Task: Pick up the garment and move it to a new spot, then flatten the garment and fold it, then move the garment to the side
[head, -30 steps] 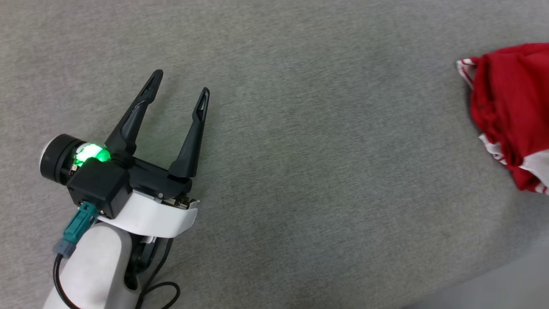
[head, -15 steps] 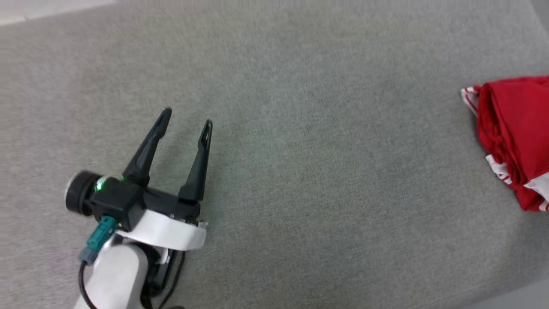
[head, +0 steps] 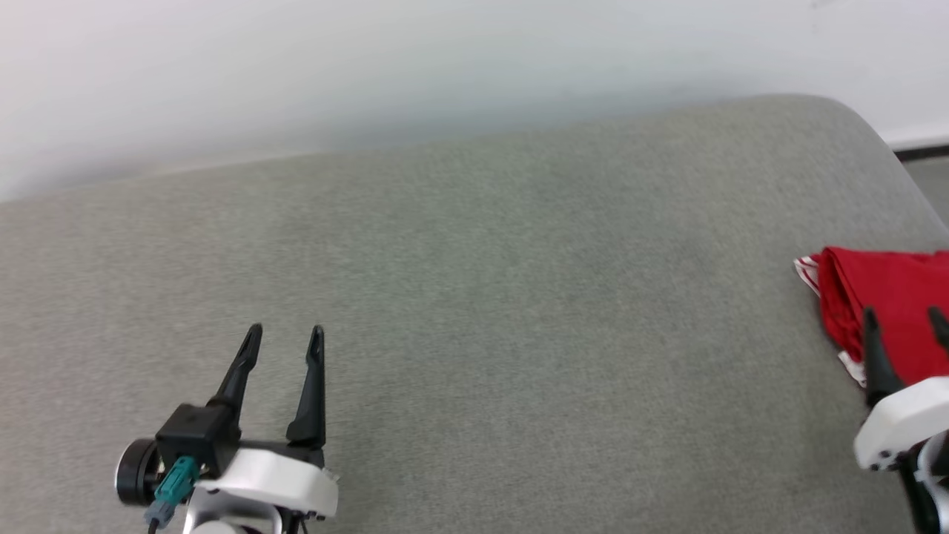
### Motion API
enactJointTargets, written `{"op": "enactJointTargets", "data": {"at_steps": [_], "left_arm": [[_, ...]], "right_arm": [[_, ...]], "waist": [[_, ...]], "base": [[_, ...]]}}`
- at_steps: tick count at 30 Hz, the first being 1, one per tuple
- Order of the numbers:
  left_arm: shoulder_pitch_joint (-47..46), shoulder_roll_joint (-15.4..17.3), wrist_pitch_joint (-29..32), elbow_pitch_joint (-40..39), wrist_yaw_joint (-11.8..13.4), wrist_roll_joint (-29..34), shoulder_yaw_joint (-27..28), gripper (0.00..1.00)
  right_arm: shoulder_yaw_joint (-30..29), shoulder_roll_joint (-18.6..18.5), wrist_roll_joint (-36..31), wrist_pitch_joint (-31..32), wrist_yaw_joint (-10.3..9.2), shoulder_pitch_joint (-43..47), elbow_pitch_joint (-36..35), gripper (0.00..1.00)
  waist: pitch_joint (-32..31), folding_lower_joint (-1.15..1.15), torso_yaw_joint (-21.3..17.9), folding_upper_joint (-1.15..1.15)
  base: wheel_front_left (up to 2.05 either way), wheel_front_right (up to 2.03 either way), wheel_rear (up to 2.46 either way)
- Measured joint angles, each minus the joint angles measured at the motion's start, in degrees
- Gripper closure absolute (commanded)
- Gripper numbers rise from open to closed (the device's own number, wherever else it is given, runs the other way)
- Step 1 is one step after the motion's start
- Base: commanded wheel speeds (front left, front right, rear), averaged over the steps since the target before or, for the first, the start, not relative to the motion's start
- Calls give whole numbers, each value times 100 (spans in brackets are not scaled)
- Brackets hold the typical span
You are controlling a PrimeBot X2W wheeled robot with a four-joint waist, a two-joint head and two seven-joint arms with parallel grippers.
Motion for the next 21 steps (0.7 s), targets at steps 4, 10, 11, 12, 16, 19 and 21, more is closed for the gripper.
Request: {"op": "enactJointTargets", "data": {"at_steps": [4,10,11,12,16,19,21], "left_arm": [[231,-11,-1,33,108,-41,132,0],[502,-4,-9,108,191,-65,214,0],[523,11,-10,115,192,-65,230,0],[541,30,-11,124,192,-63,244,0],[650,86,-16,191,185,-36,253,0],[764,101,-16,227,191,-30,250,0],[853,89,-16,226,218,-31,246,0]], "right_arm": [[367,154,186,-114,0,326,-293,0],[931,293,328,-248,0,803,-740,0],[993,327,358,-268,0,869,-838,0],[1036,361,364,-288,0,936,-946,0],[1193,482,398,-229,0,1260,-1372,0],[1254,543,408,-151,0,1487,-1618,0],[1273,559,416,-92,0,1628,-1714,0]], "waist": [[-241,0,228,0],[-577,0,537,0],[-619,0,580,0],[-658,0,616,0],[-808,0,697,0],[-909,0,711,0],[-972,0,704,0]], "base": [[0,0,0],[0,0,0],[0,0,0],[0,0,0],[0,0,0],[0,0,0],[0,0,0]]}}
